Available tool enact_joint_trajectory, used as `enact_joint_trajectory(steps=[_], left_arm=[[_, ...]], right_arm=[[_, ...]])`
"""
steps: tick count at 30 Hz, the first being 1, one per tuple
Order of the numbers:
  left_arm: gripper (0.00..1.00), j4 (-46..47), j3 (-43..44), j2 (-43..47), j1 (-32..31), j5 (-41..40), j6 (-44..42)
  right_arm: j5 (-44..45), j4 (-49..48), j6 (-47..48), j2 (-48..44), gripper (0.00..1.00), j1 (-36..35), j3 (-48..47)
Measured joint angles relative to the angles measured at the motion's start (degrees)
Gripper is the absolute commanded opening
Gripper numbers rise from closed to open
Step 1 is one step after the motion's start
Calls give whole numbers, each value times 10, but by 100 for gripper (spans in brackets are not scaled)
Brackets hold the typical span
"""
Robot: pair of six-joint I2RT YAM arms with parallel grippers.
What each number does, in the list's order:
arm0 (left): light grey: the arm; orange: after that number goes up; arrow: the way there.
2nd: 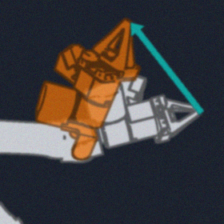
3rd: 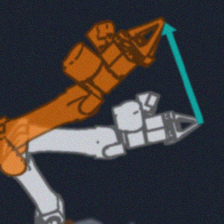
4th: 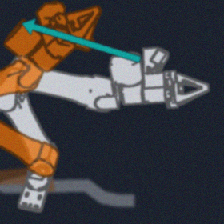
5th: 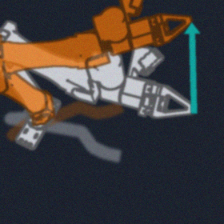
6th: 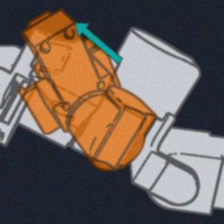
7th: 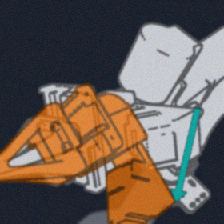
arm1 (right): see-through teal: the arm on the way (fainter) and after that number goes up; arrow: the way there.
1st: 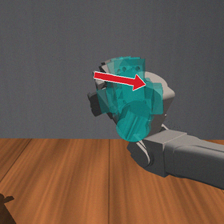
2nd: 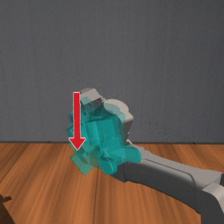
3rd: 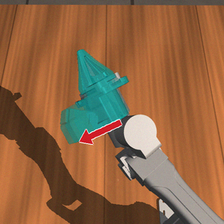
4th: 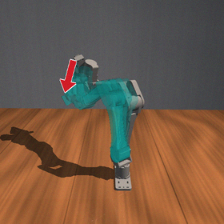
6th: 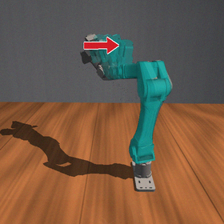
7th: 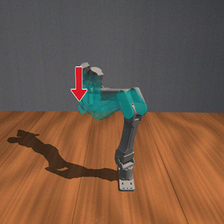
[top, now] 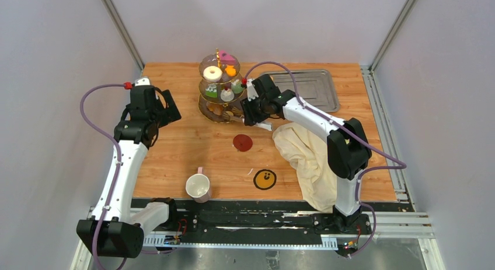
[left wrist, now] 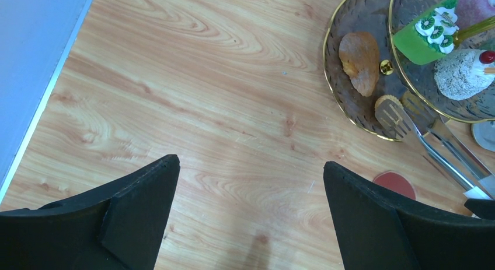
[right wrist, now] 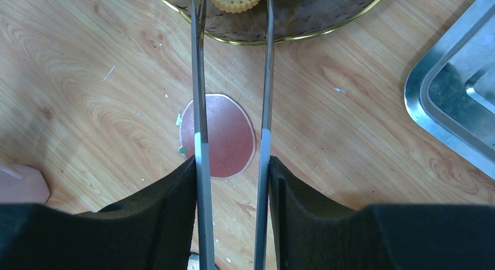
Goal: Serve the afternoon tea
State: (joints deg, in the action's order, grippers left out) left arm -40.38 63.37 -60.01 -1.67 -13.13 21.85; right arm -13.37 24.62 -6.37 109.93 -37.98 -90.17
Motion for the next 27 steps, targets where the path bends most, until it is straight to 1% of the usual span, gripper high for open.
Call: enact_joint_trajectory(steps=[3, 7, 9, 17, 20, 23, 25, 27], left_arm=[[98, 0, 0, 0, 0, 0, 3], [98, 0, 0, 0, 0, 1, 5], [98, 0, 0, 0, 0, 1, 5], [98, 1, 0, -3, 0, 5, 5], [98, 4, 0, -4, 0, 5, 5], [98, 9, 0, -5, 0, 5, 5], [98, 13, 0, -7, 0, 6, 5], [98, 15, 0, -9, 0, 9, 5]], right_arm=[[0, 1, 0, 4, 49, 0, -8], [0, 1, 0, 5, 49, 0, -12], [0, 2, 0, 5, 48, 0, -12], [18, 1, 0, -2, 30, 0, -7], [31, 3, 1, -23, 24, 1, 10], [39, 2, 0, -49, 16, 5, 31], [45, 2, 0, -68, 13, 9, 43], [55, 2, 0, -88, 12, 15, 55]])
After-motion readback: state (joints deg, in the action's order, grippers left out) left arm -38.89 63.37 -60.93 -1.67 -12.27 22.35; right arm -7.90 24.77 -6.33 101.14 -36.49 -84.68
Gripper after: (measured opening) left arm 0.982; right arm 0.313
